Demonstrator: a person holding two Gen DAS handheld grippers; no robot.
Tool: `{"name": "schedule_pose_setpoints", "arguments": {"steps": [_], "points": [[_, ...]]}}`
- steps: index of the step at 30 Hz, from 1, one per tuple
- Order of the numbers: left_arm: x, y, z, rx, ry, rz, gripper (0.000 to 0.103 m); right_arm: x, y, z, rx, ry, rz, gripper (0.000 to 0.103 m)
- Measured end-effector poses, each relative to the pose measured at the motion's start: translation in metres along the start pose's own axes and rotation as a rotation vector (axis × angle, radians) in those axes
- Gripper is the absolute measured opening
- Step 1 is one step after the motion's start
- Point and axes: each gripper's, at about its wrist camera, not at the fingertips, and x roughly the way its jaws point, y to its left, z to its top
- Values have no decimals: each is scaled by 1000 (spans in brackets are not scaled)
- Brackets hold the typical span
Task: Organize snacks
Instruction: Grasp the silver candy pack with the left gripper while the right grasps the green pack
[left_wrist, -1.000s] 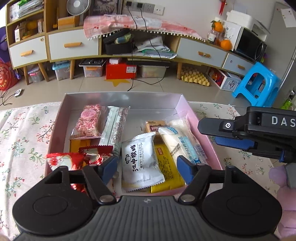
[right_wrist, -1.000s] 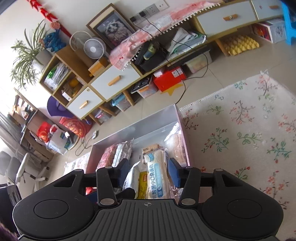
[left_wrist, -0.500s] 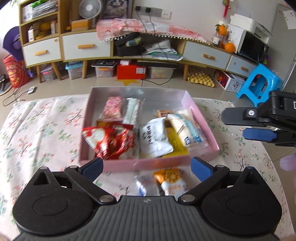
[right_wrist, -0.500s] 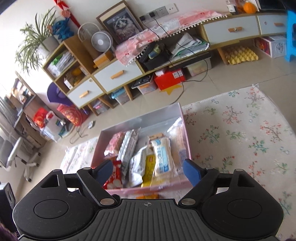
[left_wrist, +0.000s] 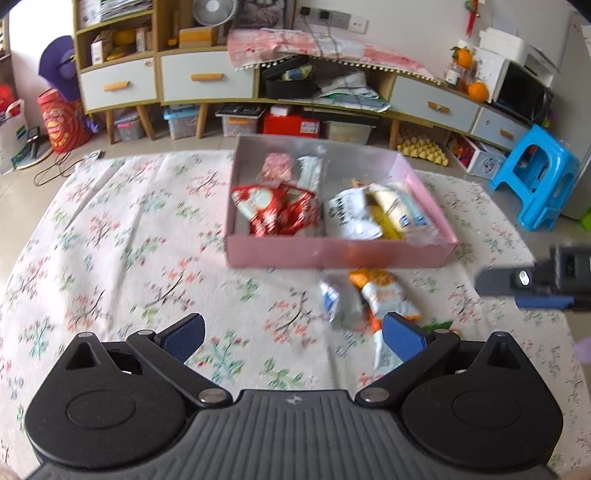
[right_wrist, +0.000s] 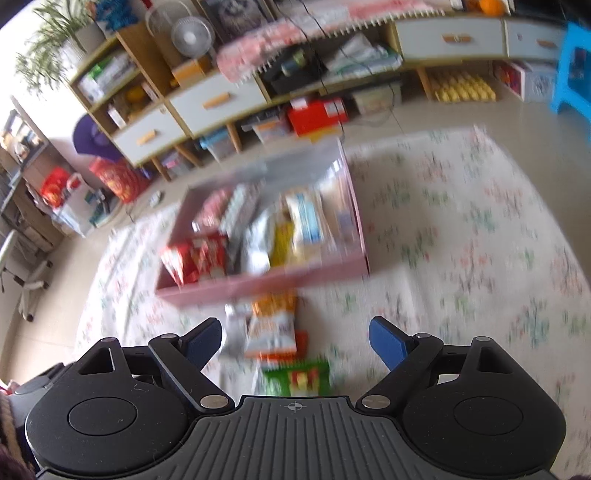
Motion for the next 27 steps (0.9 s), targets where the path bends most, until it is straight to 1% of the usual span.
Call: {"name": "schedule_pose_setpoints", "arguments": {"steps": [2, 4, 6, 9, 14, 16, 17, 19, 21, 24, 27], "points": [[3, 2, 0, 19, 25, 9, 102, 6, 0, -8, -2, 51, -14, 89], [4, 6, 0, 16, 21, 16, 102, 11, 1, -13, -6, 81, -23, 89], [6, 10, -1, -2, 29, 19, 102, 15, 0, -20, 7, 109, -4, 89], [10, 13, -2, -20, 42, 4, 102, 25, 0, -27, 26, 162, 30, 89], [15, 15, -6, -27, 46, 6, 102, 40, 1, -33, 31, 213, 27, 87], [19, 14, -6, -28, 51, 2, 102, 45, 0, -36, 20, 230, 16, 73], [21, 14, -7, -26, 54, 1, 101, 46, -1, -37, 20, 235, 12, 69], [24, 12, -7, -19, 58, 2, 100, 50, -6, -38, 27, 254, 12, 56], [28, 9, -7, -7, 60, 0, 98, 53, -11, -39, 43, 267, 30, 47], [33, 6, -6, 1, 53, -3, 93, 51, -17, -38, 62, 262, 49, 45], [40, 2, -3, -1, 45, -12, 83, 42, -22, -33, 61, 229, 38, 45]]}}
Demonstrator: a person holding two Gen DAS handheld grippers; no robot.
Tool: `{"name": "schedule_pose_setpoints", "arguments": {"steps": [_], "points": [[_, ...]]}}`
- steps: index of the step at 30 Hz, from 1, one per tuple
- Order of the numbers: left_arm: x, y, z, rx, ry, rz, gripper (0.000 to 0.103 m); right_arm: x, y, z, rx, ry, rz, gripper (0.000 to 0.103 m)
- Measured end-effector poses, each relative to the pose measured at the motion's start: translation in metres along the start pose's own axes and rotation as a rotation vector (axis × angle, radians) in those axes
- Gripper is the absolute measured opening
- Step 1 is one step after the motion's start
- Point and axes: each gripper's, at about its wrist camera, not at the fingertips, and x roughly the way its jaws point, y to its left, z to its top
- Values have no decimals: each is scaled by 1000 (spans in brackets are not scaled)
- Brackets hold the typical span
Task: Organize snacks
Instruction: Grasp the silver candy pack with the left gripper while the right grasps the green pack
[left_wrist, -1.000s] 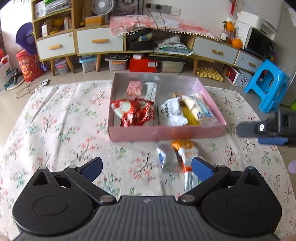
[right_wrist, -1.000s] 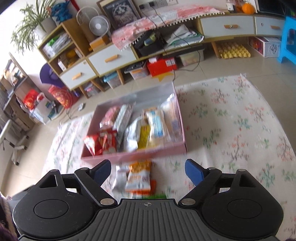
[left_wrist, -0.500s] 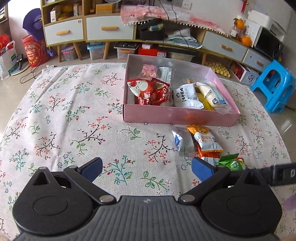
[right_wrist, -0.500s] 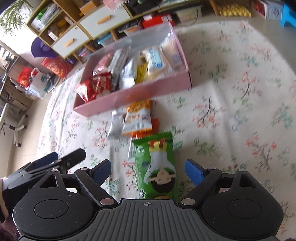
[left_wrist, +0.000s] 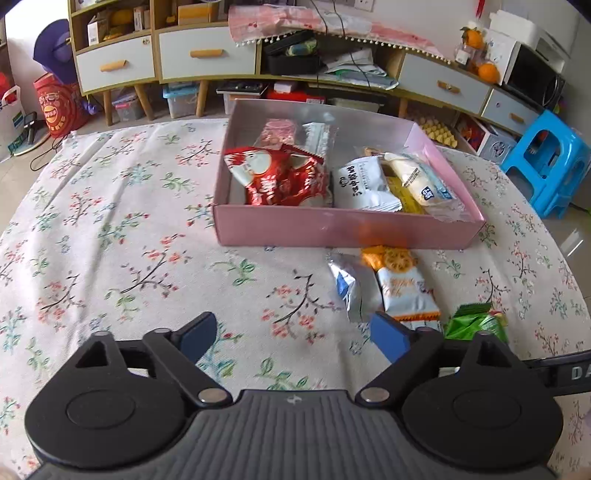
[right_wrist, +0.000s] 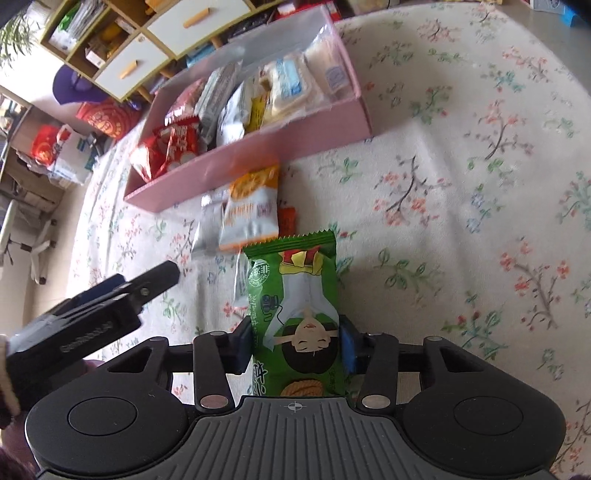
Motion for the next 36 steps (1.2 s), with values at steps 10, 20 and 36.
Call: {"name": "schedule_pose_setpoints", "arguments": {"steps": [10, 20, 36], "points": [[20, -3, 12, -122, -20, -75, 46, -8, -22, 14, 63, -44, -38, 45], [33, -17, 16, -150, -12, -81, 32, -4, -26, 22, 94, -50, -51, 45], [24, -11, 17, -31, 14, 23, 24, -1, -23, 29, 7, -121, -152, 45]]}}
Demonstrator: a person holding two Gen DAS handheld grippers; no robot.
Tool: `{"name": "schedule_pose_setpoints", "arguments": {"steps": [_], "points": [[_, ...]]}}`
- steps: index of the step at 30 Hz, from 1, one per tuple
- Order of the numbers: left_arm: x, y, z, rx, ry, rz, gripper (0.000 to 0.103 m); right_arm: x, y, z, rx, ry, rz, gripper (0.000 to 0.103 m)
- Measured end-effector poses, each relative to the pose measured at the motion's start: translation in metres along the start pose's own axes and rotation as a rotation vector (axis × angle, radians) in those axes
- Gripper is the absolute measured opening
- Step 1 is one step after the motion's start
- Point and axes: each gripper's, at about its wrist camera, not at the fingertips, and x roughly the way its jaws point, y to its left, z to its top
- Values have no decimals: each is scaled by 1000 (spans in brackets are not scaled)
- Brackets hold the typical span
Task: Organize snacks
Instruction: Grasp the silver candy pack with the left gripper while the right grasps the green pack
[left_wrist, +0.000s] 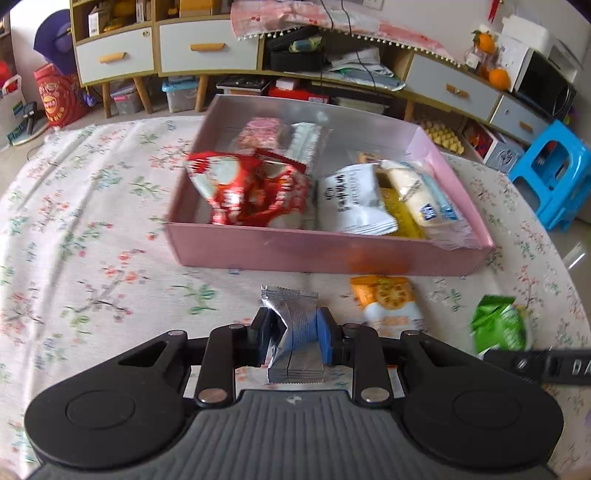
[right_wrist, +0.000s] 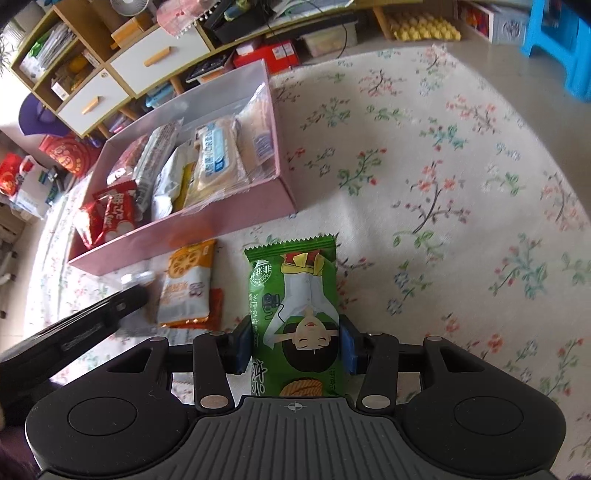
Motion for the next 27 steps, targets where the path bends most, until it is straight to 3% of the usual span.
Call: {"name": "schedule_pose_setpoints", "arguments": {"steps": [4, 11, 14, 16, 19, 22, 24, 27], "points": [[-5, 6, -5, 53, -4, 66, 25, 0, 0, 0, -26, -19, -15, 47], [-4, 9, -17, 89, -23, 45, 40, -2, 1, -2, -31, -15, -9, 57], [-5, 6, -20, 103, -32, 51, 41, -1, 2, -3, -29, -3, -12, 57], [-6, 8, -19, 91, -30, 49, 39, 0, 2, -5, -19, 12, -16, 57], [-7, 10, -18, 76, -30, 54, 28, 0, 1, -6, -10, 15, -21, 57], [-8, 15, -17, 53, -23, 45, 26, -1, 2, -7, -8, 15, -27, 55], [-9, 18, -17, 40, -17, 42, 25, -1, 2, -8, -9, 16, -29, 46], [-11, 23, -16, 17, -1, 22, 24, -2, 4, -8, -6, 14, -35, 45]]}}
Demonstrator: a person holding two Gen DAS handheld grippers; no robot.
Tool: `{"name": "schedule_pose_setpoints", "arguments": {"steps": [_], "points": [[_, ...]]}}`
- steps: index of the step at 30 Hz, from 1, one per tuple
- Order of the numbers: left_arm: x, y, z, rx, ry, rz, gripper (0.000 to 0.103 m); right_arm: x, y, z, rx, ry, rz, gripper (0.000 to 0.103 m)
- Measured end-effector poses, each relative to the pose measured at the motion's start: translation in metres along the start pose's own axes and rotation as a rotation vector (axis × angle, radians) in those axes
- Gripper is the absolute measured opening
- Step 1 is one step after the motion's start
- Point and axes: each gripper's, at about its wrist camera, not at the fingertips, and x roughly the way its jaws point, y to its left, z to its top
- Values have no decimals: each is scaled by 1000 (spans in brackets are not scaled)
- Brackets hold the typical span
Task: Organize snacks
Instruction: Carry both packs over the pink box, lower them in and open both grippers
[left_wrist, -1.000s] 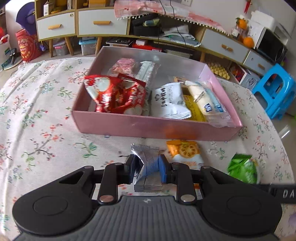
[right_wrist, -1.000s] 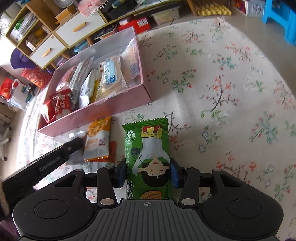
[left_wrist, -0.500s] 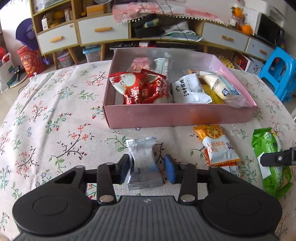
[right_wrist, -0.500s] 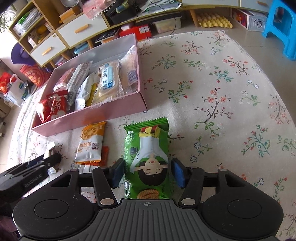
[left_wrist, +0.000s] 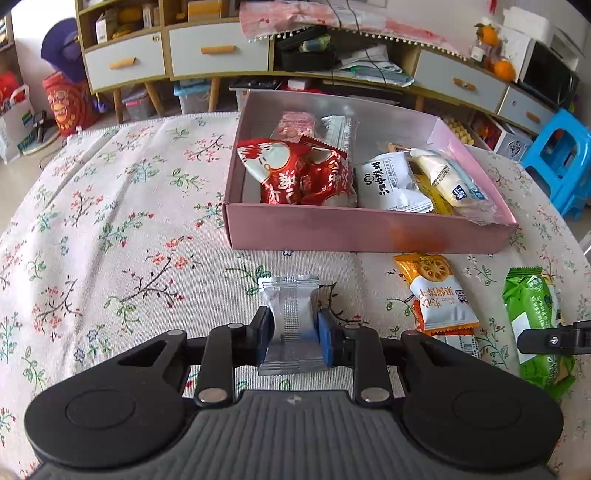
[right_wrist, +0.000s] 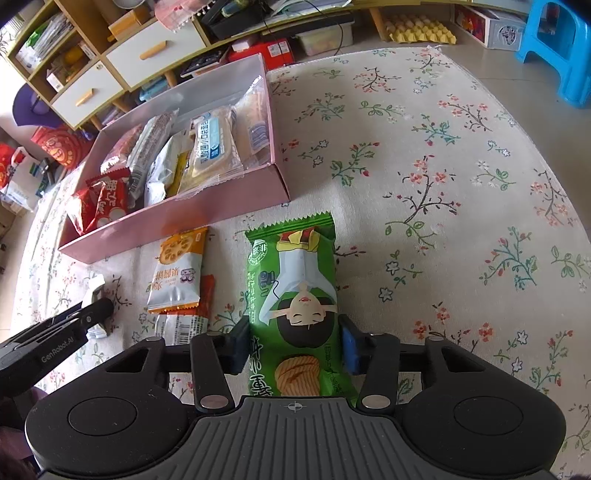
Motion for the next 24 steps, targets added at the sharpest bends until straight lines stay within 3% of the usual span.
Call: {"name": "schedule_pose_setpoints", "arguments": {"steps": [8, 24], "points": [[-15, 13, -1, -43, 6, -64, 24, -10, 4, 2, 16, -14, 45, 45], [-53, 6, 18, -69, -116, -214, 24, -43, 11, 28, 95, -119, 166, 45]]}}
